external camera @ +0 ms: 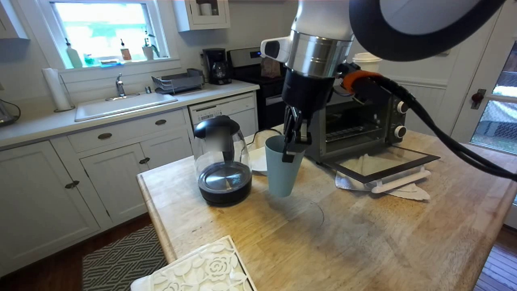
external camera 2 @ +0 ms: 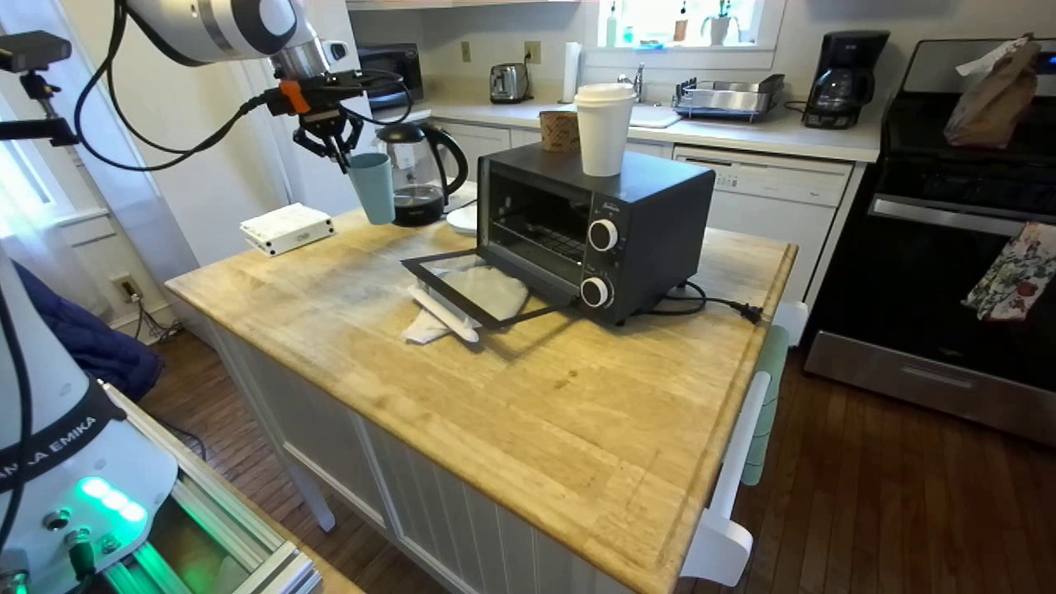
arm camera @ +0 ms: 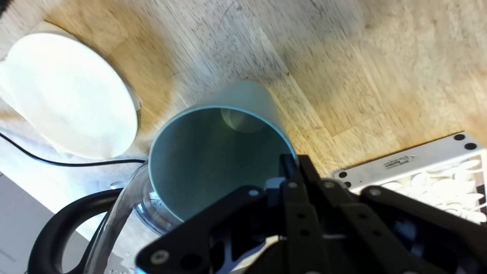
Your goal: Pick up the blue cup and put it on the table
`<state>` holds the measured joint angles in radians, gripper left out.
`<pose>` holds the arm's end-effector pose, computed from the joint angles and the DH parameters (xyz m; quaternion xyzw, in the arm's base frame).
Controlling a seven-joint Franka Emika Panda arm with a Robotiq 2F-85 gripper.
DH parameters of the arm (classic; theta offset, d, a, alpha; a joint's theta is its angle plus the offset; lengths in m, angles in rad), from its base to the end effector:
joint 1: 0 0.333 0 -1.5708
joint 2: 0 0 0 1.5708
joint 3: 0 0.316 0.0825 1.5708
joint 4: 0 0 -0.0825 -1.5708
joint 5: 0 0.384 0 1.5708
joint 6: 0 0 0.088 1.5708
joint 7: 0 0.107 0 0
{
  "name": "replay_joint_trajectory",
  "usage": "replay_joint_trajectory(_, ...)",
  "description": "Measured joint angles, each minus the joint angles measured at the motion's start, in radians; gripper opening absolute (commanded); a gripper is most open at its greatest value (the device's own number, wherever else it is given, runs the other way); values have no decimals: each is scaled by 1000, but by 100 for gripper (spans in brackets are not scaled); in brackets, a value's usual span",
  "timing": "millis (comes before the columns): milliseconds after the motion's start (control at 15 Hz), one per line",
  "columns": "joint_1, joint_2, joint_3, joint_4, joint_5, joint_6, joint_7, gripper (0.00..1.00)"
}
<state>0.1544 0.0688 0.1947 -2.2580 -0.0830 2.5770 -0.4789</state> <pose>0.5181 0.1895 0.3580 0.8952 0.4271 0.1240 0.0279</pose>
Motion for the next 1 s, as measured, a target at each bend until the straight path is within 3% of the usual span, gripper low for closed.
replay_joint_trajectory(200, 0, 2, 0, -5, -6, 4, 5, 1)
replay_joint_trajectory(600, 7, 28, -1, -4, -148, -61, 68, 1)
replay_joint_trajectory(1000, 8, 70, -16, -4, -252, 37, 174, 1)
